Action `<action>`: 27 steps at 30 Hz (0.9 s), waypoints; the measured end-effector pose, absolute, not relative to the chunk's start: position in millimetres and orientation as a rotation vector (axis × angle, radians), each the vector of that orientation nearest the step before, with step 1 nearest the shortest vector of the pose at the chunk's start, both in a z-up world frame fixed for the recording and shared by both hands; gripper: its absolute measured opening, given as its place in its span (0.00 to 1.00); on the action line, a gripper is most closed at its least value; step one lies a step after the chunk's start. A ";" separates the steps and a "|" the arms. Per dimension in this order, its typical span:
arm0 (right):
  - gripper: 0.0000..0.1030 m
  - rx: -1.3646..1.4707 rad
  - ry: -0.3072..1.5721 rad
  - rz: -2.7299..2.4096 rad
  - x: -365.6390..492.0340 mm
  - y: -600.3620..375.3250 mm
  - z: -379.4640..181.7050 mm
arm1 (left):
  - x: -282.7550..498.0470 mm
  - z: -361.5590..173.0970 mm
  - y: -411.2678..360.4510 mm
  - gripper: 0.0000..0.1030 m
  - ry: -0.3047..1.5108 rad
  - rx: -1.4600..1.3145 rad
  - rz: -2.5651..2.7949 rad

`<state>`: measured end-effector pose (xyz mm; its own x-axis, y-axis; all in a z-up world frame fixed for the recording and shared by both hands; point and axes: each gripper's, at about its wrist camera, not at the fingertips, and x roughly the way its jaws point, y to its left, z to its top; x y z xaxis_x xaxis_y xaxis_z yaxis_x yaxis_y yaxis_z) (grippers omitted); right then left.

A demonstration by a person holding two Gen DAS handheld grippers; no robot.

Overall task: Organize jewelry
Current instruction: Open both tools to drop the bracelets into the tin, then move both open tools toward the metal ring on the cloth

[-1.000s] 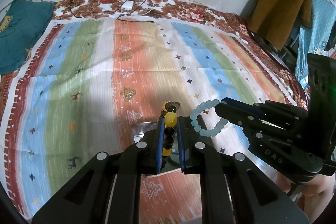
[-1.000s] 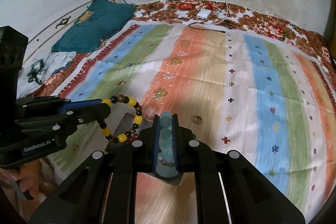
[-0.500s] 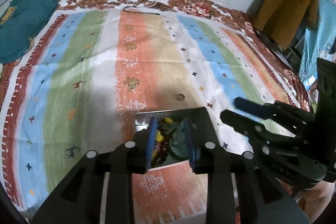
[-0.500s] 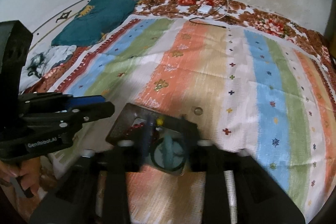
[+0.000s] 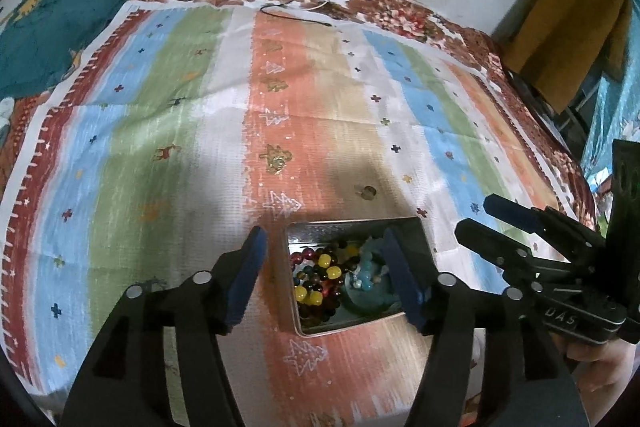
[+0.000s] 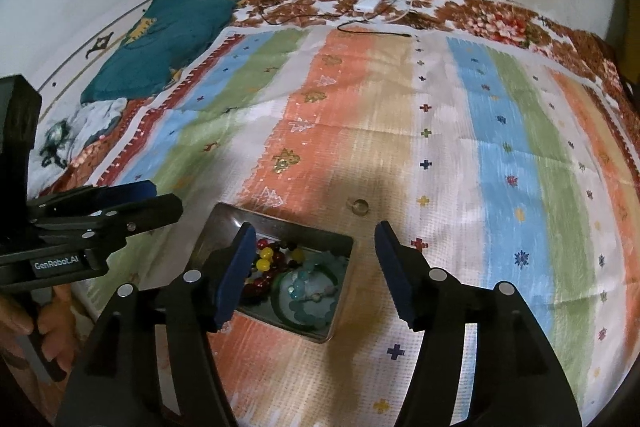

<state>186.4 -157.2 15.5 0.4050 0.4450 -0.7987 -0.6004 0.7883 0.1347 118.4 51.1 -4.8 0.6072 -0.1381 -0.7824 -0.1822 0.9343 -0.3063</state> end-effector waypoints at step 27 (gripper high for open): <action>0.73 -0.189 1.076 0.618 231.8 -143.9 -12.8 | 164.0 -32.4 89.4 0.87 1.014 -0.462 0.082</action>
<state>231.8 -143.9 -12.8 0.3259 0.3790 -0.8661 -0.5568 0.8173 0.1481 164.0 89.4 -32.4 0.5343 -0.1453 -0.8327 -0.2767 0.9008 -0.3347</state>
